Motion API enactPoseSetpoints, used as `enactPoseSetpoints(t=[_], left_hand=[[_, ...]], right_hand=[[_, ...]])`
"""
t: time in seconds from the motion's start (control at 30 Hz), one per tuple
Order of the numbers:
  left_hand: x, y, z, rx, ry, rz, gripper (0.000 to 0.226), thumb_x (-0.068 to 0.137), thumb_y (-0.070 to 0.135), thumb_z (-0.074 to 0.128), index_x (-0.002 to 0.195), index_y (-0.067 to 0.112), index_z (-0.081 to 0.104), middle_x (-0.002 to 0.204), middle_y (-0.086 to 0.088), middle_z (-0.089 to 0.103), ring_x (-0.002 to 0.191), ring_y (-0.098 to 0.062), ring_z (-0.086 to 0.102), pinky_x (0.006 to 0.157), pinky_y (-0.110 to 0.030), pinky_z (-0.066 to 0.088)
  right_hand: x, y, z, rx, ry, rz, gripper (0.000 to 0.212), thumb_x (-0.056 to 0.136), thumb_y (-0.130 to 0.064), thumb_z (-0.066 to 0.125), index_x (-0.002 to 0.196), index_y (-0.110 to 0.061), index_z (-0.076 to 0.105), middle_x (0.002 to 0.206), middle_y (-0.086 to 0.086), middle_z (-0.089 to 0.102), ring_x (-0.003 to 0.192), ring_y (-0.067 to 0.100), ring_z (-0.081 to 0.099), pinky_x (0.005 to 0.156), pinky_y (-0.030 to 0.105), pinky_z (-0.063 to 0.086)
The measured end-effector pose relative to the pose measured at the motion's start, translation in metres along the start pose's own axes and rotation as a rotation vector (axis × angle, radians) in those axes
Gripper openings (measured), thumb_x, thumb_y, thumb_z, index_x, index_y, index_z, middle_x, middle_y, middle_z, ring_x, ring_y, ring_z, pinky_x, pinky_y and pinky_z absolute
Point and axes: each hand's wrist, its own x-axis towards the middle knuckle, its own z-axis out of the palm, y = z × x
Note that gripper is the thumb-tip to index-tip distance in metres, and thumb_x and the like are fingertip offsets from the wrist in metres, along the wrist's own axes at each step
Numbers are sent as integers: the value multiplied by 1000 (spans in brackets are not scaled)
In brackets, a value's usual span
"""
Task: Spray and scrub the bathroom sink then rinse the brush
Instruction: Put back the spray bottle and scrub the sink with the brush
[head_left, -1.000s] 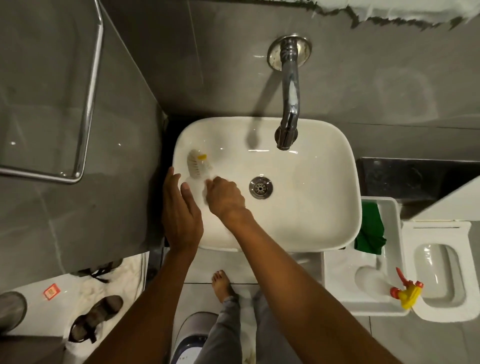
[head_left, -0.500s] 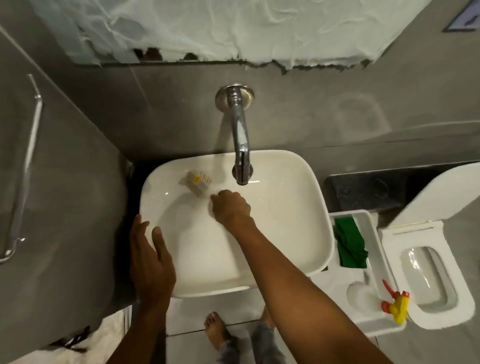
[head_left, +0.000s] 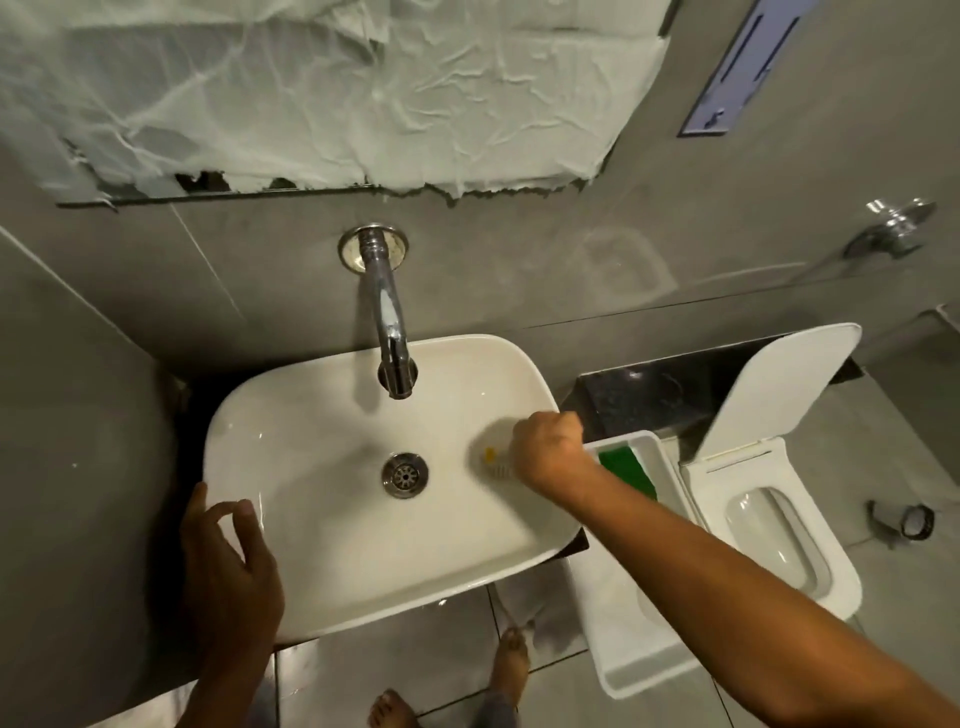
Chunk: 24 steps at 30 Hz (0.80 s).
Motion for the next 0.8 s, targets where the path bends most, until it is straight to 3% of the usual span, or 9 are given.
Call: enactPoseSetpoints(t=[0.1,0.23,0.3,0.4,0.47,0.53,0.63,0.73,0.8], left_hand=[[-1,-1,-1,-7,1,11,46,111,40,39,121,-2,57,160,-25,47,147,-44,47,110,-55,43],[-1,-4,1,-3,-1,-8,38,114,32,45,120,-3,58,160,-25,47,146,-44,48,110,-53,44],[0,-3,0,-11,7,-14,38,113,30,45,121,-5,58,159,-26,48,146,-44,49,111,-54,44],[0,-5,1,7,32,-2,28,114,19,49,122,-6,58,156,-27,51,143,-45,52,111,-54,46],[0,-6,1,14,39,-7,27,112,16,49,123,-7,59,156,-27,52,141,-45,54,112,-51,46],[-1,-4,2,13,48,0,30,112,17,49,124,-9,60,155,-27,53,139,-45,56,110,-52,49],[0,-2,1,19,58,9,31,112,17,50,125,-9,60,156,-25,54,139,-43,57,110,-47,49],[-1,-3,1,11,71,30,29,112,17,52,124,-8,60,154,-24,55,139,-40,56,109,-31,42],[-1,-2,1,12,64,32,32,112,21,51,126,-7,59,155,-23,54,138,-41,57,108,-36,45]], right_hand=[[-24,-26,16,-61,-52,-128,34,106,-29,50,132,-21,70,138,-5,68,125,14,66,98,24,48],[-43,-67,19,30,-174,-226,39,107,-26,50,142,-15,62,148,6,61,136,28,59,107,36,47],[-48,-96,13,96,-244,-298,37,103,-22,56,138,-15,64,147,8,61,135,31,60,102,40,48],[-46,-154,21,445,-345,-342,31,98,-27,65,120,-6,74,136,16,69,123,35,68,88,39,52],[-46,-192,32,742,-366,-267,46,102,-42,60,129,-6,70,136,20,67,127,38,66,99,41,53],[-41,-211,36,939,-285,-158,54,105,-51,48,133,-7,65,138,19,65,129,39,64,105,43,51],[-12,-202,33,921,-165,-134,50,111,-41,37,138,-8,62,140,21,63,132,40,61,105,44,50],[28,-152,24,906,-70,-64,42,112,-24,34,141,-8,61,138,20,63,128,42,61,96,44,50],[50,-107,25,957,-75,79,44,112,-26,36,145,-6,57,144,19,60,134,39,58,103,44,49]])
